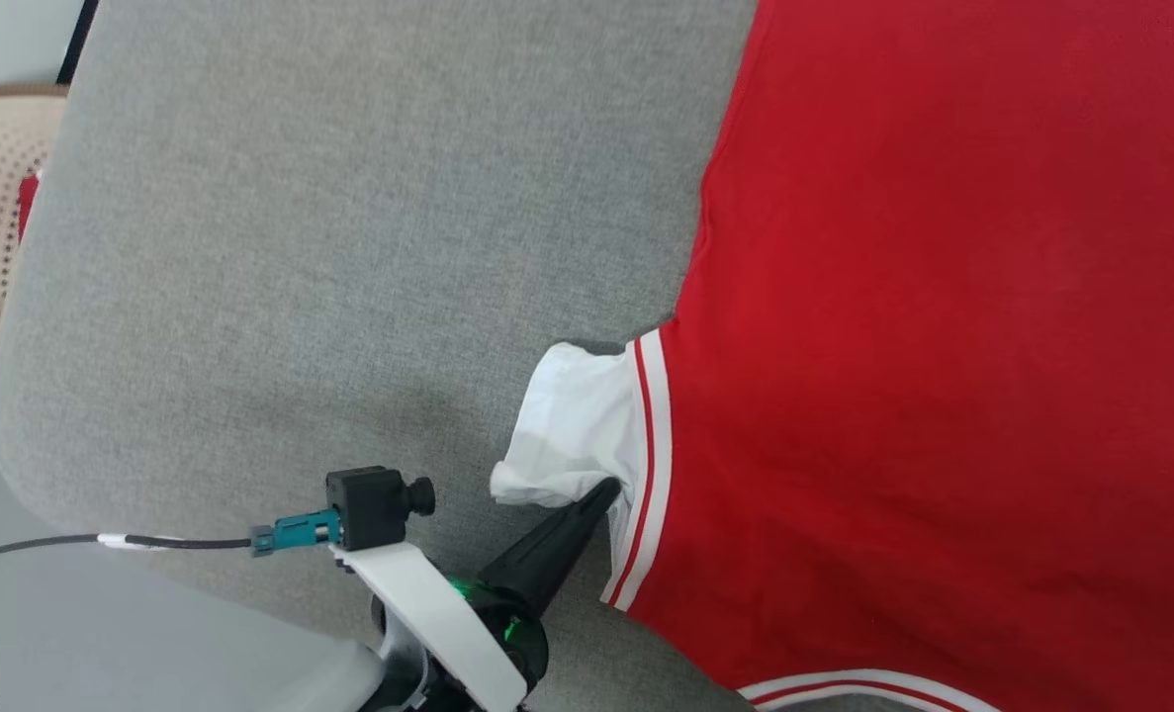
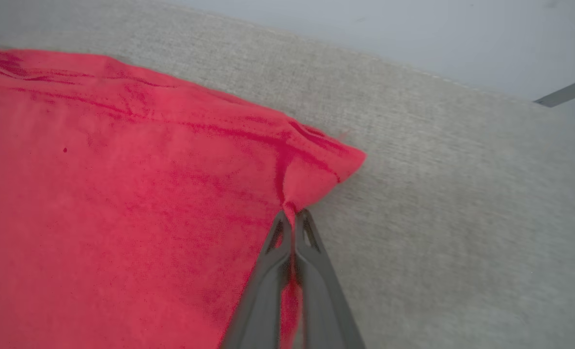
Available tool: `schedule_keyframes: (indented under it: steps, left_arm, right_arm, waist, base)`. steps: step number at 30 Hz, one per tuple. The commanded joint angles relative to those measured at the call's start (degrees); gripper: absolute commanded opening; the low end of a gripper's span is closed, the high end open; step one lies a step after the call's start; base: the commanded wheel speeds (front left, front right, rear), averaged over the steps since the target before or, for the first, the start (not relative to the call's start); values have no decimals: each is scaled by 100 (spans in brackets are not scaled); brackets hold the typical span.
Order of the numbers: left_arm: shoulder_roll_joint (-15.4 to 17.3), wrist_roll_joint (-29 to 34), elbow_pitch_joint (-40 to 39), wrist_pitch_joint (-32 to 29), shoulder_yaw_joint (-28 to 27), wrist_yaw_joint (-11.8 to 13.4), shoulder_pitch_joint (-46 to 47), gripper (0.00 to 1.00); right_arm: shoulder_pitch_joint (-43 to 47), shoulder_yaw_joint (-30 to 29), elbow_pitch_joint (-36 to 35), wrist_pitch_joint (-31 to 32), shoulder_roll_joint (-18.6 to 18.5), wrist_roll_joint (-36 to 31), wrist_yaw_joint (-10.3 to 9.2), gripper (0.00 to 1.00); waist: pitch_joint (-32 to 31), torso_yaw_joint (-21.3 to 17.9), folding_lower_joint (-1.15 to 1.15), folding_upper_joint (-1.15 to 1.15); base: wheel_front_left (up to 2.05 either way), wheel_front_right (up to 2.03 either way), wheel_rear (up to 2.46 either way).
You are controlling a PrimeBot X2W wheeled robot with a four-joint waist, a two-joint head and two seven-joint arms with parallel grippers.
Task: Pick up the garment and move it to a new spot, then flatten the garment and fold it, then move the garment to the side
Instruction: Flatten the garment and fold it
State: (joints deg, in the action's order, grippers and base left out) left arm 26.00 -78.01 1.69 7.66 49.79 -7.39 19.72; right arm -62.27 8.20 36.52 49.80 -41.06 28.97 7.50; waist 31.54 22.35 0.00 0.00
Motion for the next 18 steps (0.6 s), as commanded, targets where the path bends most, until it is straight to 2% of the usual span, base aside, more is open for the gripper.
schedule_keyframes:
  steps: [1, 4, 10, 15, 18]
  left_arm:
    - [34, -35, 31, 41, 1, -14, 72, 0]
    - [156, -141, 194, 107, -42, -14, 14, 0]
    - [438, -347, 330, 267, -141, -14, -261, 0]
    - [607, -496, 406, 348, -217, -15, -446, 0]
    - [711, -587, 444, 393, -281, -15, -541, 0]
  right_arm:
    - [118, 50, -70, -94, -59, 76, -2, 0]
    - [489, 301, -334, -298, -181, 386, -2, 0]
    - [1632, 774, -1254, -488, -716, 1216, -2, 0]
    - [3008, 819, -2161, -504, -1203, 1988, -2, 0]
    - [3916, 687, -2599, -552, -1346, 2327, -2, 0]
  waist:
    - [-175, -80, 0, 0]
    - [-481, -251, 0, 0]
    - [-1051, -665, 0, 0]
    - [-1400, -963, 0, 0]
    - [-1551, -1128, 0, 0]
  base:
    - [0, 0, 0]
    - [0, 0, 0]
    - [0, 0, 0]
    - [0, 0, 0]
    - [0, 0, 0]
